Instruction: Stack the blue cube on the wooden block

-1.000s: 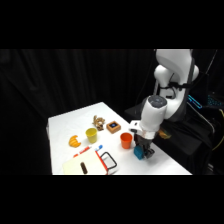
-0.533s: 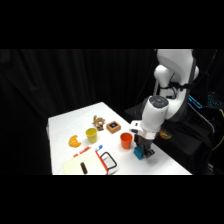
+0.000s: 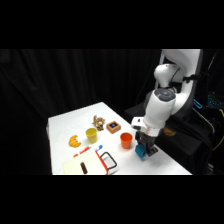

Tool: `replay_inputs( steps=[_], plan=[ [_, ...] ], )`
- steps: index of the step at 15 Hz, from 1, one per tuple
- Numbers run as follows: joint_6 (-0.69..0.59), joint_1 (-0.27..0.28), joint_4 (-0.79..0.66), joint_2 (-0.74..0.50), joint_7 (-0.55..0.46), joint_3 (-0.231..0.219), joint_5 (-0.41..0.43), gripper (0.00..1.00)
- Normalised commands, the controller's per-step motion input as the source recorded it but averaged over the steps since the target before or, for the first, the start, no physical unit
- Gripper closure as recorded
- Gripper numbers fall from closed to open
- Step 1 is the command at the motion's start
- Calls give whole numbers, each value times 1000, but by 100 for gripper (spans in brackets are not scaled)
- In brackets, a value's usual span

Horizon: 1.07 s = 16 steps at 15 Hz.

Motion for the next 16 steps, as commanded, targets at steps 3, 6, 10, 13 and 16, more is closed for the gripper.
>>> replay_inputs(
  steps=[3, 6, 10, 13, 16],
  plan=[
    [-327, -219, 4, -339, -194, 207, 22, 74],
    [-259, -288, 13, -321, -319, 235, 124, 74],
    [-234, -256, -1, -317, -317, 172, 143, 74],
    [-223, -233, -25, -304, -312, 123, 157, 74],
    [-224, -216, -43, -319, -297, 97, 157, 74]
  ],
)
